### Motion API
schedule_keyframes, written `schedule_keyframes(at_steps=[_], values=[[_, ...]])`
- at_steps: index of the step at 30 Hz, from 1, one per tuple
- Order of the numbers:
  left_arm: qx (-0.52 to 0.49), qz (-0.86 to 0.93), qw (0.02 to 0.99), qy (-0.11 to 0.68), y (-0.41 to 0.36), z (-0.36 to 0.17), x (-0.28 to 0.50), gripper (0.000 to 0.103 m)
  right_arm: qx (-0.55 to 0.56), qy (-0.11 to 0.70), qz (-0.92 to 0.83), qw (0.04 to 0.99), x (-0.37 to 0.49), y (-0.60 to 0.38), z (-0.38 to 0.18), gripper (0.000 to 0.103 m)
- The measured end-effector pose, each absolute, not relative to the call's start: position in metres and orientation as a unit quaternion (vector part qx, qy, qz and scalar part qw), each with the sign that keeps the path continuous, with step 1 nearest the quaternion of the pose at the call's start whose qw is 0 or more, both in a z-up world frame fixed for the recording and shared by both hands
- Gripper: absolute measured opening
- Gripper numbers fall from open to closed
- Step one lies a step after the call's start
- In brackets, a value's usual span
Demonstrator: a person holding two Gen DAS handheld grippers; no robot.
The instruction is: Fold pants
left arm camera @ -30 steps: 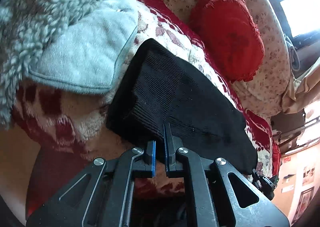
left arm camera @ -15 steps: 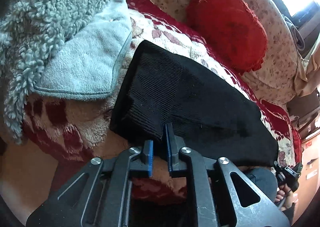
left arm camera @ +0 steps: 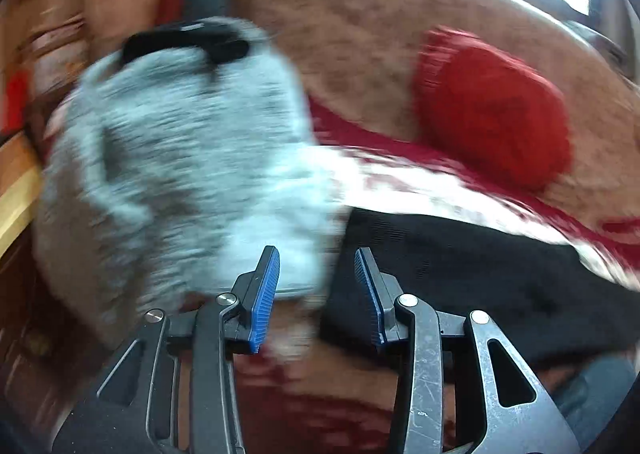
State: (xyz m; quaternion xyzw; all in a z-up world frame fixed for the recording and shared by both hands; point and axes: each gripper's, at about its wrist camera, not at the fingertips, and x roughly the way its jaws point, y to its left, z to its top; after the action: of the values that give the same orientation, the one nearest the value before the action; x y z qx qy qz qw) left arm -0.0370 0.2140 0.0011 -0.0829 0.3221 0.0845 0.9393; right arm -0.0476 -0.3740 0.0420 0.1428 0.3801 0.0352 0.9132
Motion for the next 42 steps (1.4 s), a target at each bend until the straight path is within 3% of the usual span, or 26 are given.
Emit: schedule_keyframes(at_steps=[4,6,10,13,16,20,24,27,33,36,38,40,42], values=[[-0.044,0.011,0.918,0.393,0.184,-0.046,-0.009,0.038,0.127,0.465,-0.004,0.876,-0.029,-0.373,0.005,0.004],[-0.040,0.013,0.927,0.373,0.184,-0.051,-0.013,0.040,0.168,0.455,-0.005,0.874,-0.031,-0.383,0.005,0.004],[-0.040,0.024,0.930,0.365,0.189,-0.027,-0.009,0.039,0.127,0.392,-0.010,0.911,-0.033,-0.362,0.043,0.004],[-0.044,0.026,0.940,0.338,0.187,-0.005,0.006,0.039,0.083,0.336,0.131,0.929,-0.017,-0.304,0.070,0.005],[-0.038,0.028,0.940,0.337,0.171,0.005,0.037,0.039,0.053,0.337,0.289,0.894,0.009,-0.236,0.074,0.005],[-0.049,0.031,0.910,0.410,0.166,-0.031,0.066,0.040,0.005,0.355,0.394,0.848,0.045,-0.164,0.071,0.005],[-0.057,0.029,0.916,0.397,0.169,-0.036,0.062,0.041,-0.083,0.449,0.340,0.822,0.086,-0.128,0.020,0.004],[-0.065,0.023,0.913,0.402,0.173,-0.032,0.061,0.041,-0.031,0.443,0.342,0.828,0.094,-0.135,0.009,0.003],[-0.068,-0.046,0.936,0.343,0.149,0.010,0.018,0.040,-0.038,0.373,0.401,0.836,0.051,-0.159,0.054,0.004],[-0.046,-0.107,0.933,0.342,0.121,0.008,0.000,0.041,-0.029,0.400,0.468,0.787,0.035,-0.168,0.051,0.005],[-0.026,-0.102,0.919,0.381,0.109,-0.014,0.005,0.041,-0.069,0.455,0.473,0.752,0.030,-0.164,0.025,0.007],[-0.040,-0.083,0.896,0.434,0.108,-0.041,0.015,0.041,-0.023,0.463,0.474,0.749,0.035,-0.174,0.010,0.006],[-0.041,-0.084,0.904,0.416,0.108,-0.037,0.012,0.043,-0.006,0.465,0.461,0.756,0.034,-0.183,0.015,0.006]])
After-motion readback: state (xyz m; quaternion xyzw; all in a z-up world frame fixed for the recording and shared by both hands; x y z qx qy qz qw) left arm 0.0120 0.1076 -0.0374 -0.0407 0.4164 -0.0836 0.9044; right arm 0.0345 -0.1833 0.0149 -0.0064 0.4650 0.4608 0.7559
